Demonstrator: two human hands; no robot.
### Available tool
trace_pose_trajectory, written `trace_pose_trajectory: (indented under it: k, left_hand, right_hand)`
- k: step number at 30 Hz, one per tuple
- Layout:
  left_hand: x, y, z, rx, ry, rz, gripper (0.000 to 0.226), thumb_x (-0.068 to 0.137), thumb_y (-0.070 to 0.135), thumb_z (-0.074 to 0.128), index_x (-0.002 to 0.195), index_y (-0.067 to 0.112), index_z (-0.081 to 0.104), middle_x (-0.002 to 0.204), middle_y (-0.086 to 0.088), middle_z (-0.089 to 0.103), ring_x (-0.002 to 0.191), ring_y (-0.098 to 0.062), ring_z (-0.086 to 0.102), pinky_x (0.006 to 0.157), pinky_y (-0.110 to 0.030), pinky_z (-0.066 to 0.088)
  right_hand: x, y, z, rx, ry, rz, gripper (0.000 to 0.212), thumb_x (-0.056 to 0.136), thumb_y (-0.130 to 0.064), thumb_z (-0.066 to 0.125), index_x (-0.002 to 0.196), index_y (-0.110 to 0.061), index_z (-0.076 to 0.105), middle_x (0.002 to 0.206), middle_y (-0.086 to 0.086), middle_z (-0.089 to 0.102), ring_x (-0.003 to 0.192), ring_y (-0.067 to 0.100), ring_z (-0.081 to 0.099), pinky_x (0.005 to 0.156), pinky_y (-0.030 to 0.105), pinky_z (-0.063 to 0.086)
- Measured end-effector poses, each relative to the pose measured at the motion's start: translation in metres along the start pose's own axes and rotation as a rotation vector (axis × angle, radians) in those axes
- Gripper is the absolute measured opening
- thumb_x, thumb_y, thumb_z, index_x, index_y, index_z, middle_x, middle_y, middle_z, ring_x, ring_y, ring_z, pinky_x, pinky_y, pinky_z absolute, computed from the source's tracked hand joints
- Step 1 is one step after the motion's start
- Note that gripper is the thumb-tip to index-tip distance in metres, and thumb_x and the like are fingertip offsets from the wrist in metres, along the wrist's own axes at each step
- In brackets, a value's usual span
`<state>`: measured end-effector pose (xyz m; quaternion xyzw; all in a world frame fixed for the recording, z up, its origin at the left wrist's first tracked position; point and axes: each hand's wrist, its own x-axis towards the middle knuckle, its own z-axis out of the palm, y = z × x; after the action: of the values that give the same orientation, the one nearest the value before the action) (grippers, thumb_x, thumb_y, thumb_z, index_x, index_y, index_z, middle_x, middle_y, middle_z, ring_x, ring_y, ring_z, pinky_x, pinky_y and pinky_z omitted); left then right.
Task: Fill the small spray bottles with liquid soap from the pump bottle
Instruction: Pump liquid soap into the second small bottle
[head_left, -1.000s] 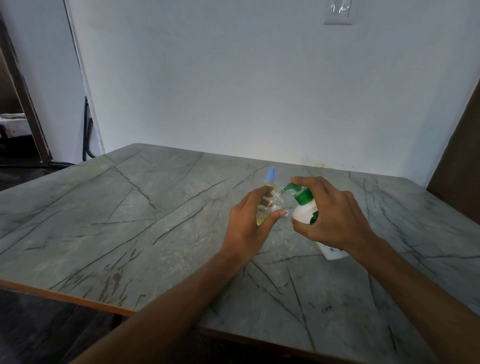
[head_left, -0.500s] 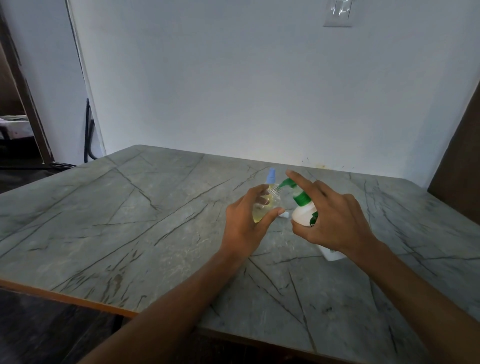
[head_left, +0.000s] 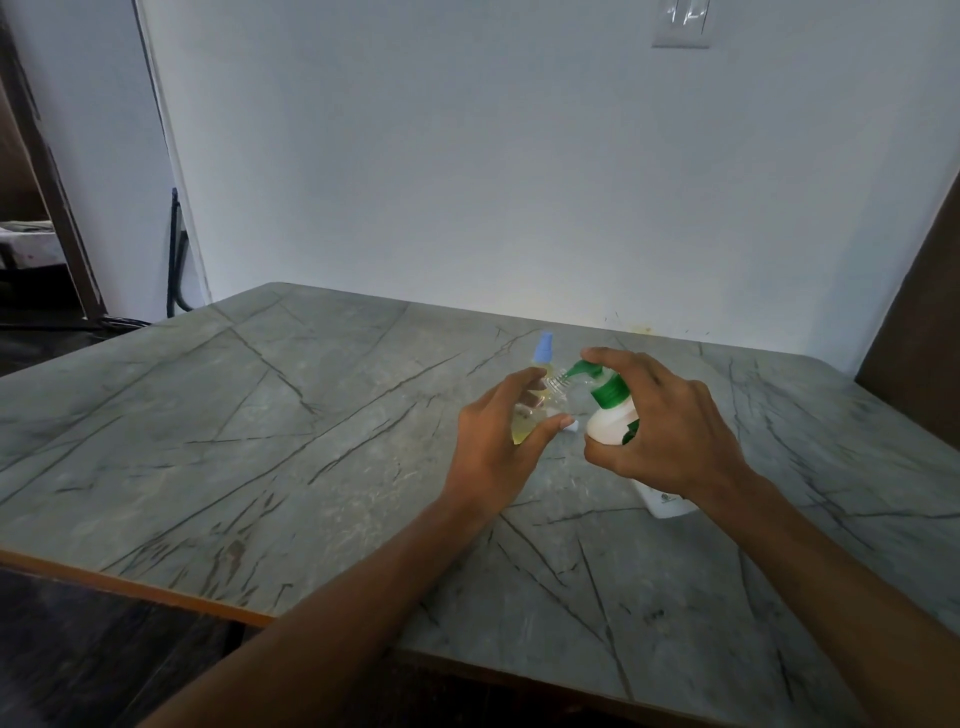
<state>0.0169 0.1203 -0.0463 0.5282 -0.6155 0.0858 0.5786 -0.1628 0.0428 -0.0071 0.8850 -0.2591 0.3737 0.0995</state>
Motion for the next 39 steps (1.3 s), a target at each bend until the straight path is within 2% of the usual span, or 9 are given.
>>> trace_pose_trajectory:
  k: [9, 13, 17, 20, 29, 39]
  left_hand:
    - [-0.0014, 0.0001, 0.0016, 0.019, -0.025, 0.018, 0.054, 0.079, 0.035, 0.076, 0.124, 0.011, 0.058, 0.11, -0.001, 0.068, 0.09, 0.004, 0.056, 0.078, 0.002, 0.04]
    - [0.0001, -0.0006, -0.0006, 0.013, -0.004, -0.002, 0.053, 0.079, 0.033, 0.076, 0.124, 0.012, 0.058, 0.108, 0.0, 0.068, 0.092, 0.004, 0.055, 0.077, 0.003, 0.039]
    - [0.0024, -0.001, -0.0028, 0.011, -0.002, -0.033, 0.052, 0.08, 0.036, 0.075, 0.124, 0.014, 0.057, 0.11, 0.001, 0.068, 0.09, 0.001, 0.058, 0.076, 0.003, 0.04]
    - [0.003, -0.0009, -0.0016, 0.01, -0.007, -0.038, 0.052, 0.081, 0.036, 0.074, 0.125, 0.014, 0.056, 0.111, 0.0, 0.068, 0.091, -0.002, 0.059, 0.076, 0.003, 0.039]
    - [0.0031, -0.0005, -0.0014, -0.004, -0.005, -0.052, 0.052, 0.082, 0.037, 0.073, 0.126, 0.015, 0.056, 0.111, 0.0, 0.068, 0.092, -0.003, 0.059, 0.076, 0.004, 0.039]
    - [-0.0003, -0.0015, 0.0013, -0.02, -0.016, 0.028, 0.051, 0.082, 0.033, 0.075, 0.124, 0.01, 0.058, 0.109, -0.002, 0.069, 0.089, -0.002, 0.061, 0.079, -0.001, 0.042]
  right_hand:
    - [-0.0015, -0.0016, -0.0007, 0.0, 0.026, -0.003, 0.079, 0.058, -0.048, 0.074, 0.128, -0.031, 0.043, 0.102, 0.002, 0.064, 0.069, 0.02, 0.061, 0.058, 0.031, 0.054]
    - [-0.0017, -0.0017, 0.0008, -0.048, 0.012, -0.012, 0.086, 0.061, -0.049, 0.072, 0.138, -0.032, 0.039, 0.101, 0.001, 0.063, 0.066, 0.019, 0.058, 0.056, 0.031, 0.053]
    - [-0.001, -0.0018, 0.0018, -0.108, -0.004, -0.033, 0.097, 0.066, -0.049, 0.07, 0.151, -0.032, 0.027, 0.094, -0.002, 0.061, 0.058, 0.016, 0.053, 0.051, 0.028, 0.05]
    - [-0.0014, -0.0012, 0.0012, -0.116, 0.011, -0.04, 0.1, 0.068, -0.049, 0.071, 0.154, -0.033, 0.022, 0.091, -0.003, 0.062, 0.055, 0.016, 0.051, 0.048, 0.03, 0.05]
    - [-0.0004, 0.0001, 0.0027, -0.089, -0.03, -0.012, 0.093, 0.063, -0.052, 0.07, 0.145, -0.035, 0.032, 0.096, -0.001, 0.059, 0.064, 0.018, 0.054, 0.053, 0.032, 0.053]
    - [0.0019, -0.0006, 0.0, 0.008, -0.015, 0.02, 0.082, 0.057, -0.047, 0.074, 0.131, -0.035, 0.04, 0.101, 0.003, 0.063, 0.068, 0.021, 0.06, 0.059, 0.035, 0.055]
